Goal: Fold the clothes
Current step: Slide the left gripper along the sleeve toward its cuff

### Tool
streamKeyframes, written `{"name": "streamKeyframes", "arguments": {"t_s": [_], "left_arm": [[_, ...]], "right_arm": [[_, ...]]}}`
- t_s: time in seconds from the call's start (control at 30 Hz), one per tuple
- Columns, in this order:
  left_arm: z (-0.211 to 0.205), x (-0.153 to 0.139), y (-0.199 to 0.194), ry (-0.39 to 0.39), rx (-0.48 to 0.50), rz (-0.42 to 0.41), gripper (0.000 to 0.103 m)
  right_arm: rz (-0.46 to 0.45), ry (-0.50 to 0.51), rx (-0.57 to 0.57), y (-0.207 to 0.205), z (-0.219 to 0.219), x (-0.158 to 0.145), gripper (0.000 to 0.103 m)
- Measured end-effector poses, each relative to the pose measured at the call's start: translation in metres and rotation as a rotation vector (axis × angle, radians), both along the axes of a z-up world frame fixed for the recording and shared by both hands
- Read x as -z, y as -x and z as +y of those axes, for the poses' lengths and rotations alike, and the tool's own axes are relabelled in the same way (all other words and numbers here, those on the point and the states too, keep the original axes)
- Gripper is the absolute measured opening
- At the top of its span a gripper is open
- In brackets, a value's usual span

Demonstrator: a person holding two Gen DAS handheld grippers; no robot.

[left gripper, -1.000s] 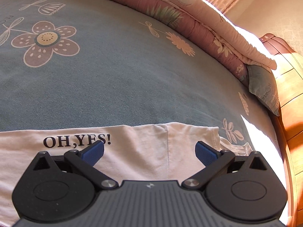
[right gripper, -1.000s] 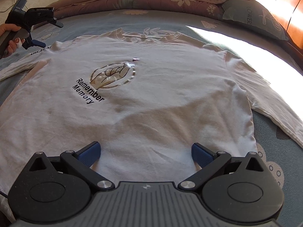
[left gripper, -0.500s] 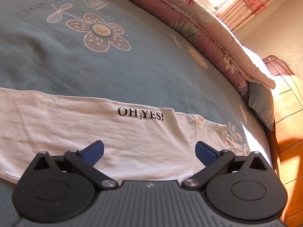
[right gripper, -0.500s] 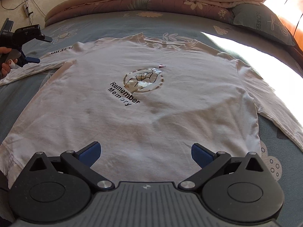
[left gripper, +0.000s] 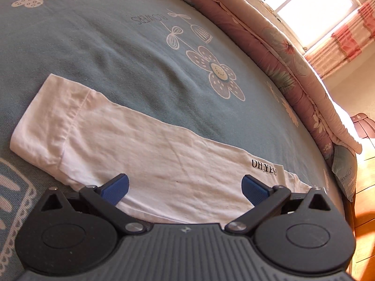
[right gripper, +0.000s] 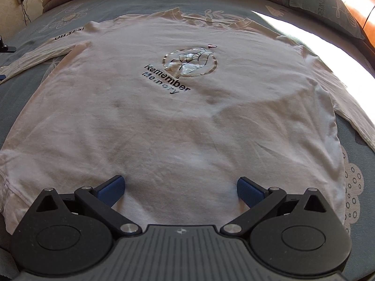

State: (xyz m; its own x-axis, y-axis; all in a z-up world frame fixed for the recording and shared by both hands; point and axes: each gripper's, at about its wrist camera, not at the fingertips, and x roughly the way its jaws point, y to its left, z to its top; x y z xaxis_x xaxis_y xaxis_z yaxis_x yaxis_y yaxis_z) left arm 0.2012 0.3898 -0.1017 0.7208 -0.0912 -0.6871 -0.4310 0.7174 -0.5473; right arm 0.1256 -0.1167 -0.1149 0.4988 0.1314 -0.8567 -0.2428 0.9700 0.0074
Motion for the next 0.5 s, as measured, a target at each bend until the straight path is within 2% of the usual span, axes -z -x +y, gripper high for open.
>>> {"name": "streamKeyframes", "arguments": {"t_s": [0.13, 0.17, 0.23, 0.33, 0.5], "left_arm": [[0.013, -0.006, 0.008, 0.005, -0.044, -0.012, 0.102], [0.007, -0.011, 0.003, -0.038, -0.027, -0.008, 0.102], [-0.016, -0.021, -0.013, -0.185, 0.028, 0.013, 0.102], [-0.062, -0.024, -0.038, -0.362, 0.116, 0.019, 0.102], [-0.106, -0.002, -0.057, -0.422, 0.19, 0.025, 0.102]], "right_arm": [[-0.007, 0.012, 0.0, 0.001, 0.001, 0.002, 0.103], [-0.007, 0.016, 0.004, 0.0, 0.003, 0.002, 0.103], [-0.006, 0.016, 0.023, -0.001, 0.004, 0.002, 0.103], [-0.003, 0.02, 0.04, -0.002, 0.005, 0.002, 0.103], [-0.003, 0.021, 0.05, -0.001, 0.006, 0.001, 0.103]]}}
